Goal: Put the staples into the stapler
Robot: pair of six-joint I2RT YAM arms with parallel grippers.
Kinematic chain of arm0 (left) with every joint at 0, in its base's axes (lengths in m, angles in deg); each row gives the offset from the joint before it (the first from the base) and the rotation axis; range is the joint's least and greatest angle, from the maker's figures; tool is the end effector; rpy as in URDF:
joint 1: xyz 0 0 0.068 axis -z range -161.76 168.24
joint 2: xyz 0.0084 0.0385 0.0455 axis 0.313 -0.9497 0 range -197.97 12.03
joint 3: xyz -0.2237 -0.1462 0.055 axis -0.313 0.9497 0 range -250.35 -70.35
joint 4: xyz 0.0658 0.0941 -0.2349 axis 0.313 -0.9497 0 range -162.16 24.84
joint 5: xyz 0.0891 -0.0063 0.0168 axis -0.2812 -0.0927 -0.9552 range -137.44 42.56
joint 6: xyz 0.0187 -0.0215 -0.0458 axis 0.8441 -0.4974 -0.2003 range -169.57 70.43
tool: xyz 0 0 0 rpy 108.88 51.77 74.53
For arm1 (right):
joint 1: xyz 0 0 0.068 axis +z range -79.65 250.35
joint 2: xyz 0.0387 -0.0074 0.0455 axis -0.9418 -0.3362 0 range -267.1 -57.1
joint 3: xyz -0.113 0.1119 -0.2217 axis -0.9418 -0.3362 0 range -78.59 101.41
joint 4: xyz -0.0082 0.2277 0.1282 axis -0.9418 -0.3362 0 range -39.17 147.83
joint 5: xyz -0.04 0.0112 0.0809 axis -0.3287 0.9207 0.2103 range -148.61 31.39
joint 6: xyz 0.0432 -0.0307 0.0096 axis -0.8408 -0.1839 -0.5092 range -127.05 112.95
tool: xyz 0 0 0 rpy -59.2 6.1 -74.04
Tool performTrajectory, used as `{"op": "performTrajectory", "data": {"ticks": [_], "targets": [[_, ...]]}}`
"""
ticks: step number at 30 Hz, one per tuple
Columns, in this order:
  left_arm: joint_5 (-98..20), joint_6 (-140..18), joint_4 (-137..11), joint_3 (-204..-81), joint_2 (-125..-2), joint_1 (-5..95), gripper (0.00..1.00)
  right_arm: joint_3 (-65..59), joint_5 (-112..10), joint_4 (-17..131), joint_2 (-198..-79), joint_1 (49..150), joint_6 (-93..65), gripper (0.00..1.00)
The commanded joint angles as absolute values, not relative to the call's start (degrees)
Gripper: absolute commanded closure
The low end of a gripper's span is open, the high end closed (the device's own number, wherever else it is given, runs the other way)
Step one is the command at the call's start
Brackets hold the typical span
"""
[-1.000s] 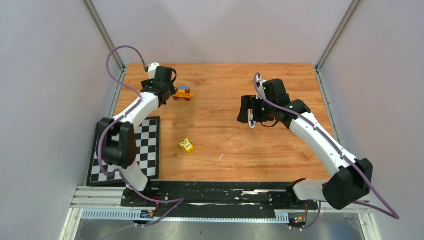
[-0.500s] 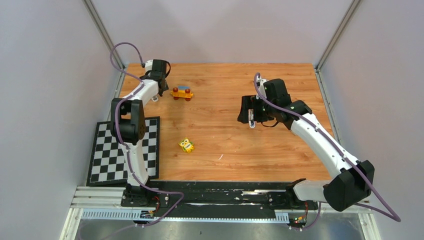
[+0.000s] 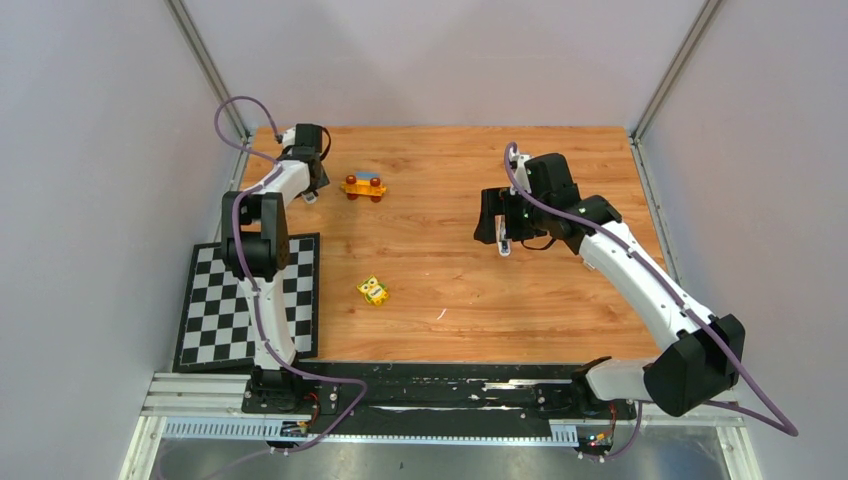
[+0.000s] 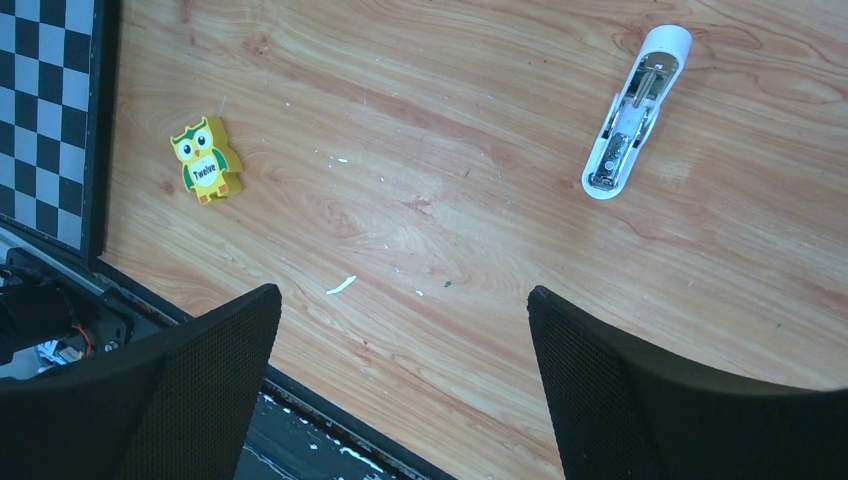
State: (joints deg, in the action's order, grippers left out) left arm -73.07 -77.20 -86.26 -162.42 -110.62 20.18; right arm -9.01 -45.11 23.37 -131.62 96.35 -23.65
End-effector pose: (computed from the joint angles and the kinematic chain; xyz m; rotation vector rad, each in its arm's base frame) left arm 0.4700 -0.0005 0.1796 -0.7101 2.2702 0.3113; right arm 0.2504 0.1314 0.3377 -0.3191 2.2996 0.6537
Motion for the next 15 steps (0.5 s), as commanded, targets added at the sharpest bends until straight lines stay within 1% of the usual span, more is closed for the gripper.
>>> {"op": "performTrajectory", "data": {"ticks": [1, 3, 6, 9, 14, 15], "targets": [[-71.4, -77.3, -85.5, -164.2, -111.2, 19.5, 0.49, -7.5, -46.2, 22.3, -131.5, 96.8, -22.6, 0.04], [-71.4, -76.9, -85.4, -163.7, -110.5, 19.4, 0.56, -7.4, -46.5, 22.3, -131.3, 96.9, -22.4, 0.04], [-70.4, -75.7, -85.5, -162.9, -108.4, 19.4, 0.72, -7.8, -46.5, 22.5, -131.1, 96.9, -22.7, 0.04], [-68.2, -75.3, -85.7, -161.7, -105.2, 19.4, 0.8, -8.9, -48.3, 23.6, -130.4, 96.9, -24.1, 0.03], [-62.6, -75.0, -83.1, -156.9, -97.5, 19.4, 1.0, -11.8, -51.8, 26.2, -127.0, 96.9, -27.2, 0.0], [-61.3, -74.9, -82.8, -156.0, -95.9, 19.4, 1.0, -12.1, -51.9, 26.6, -126.4, 96.9, -27.8, 0.0]]}}
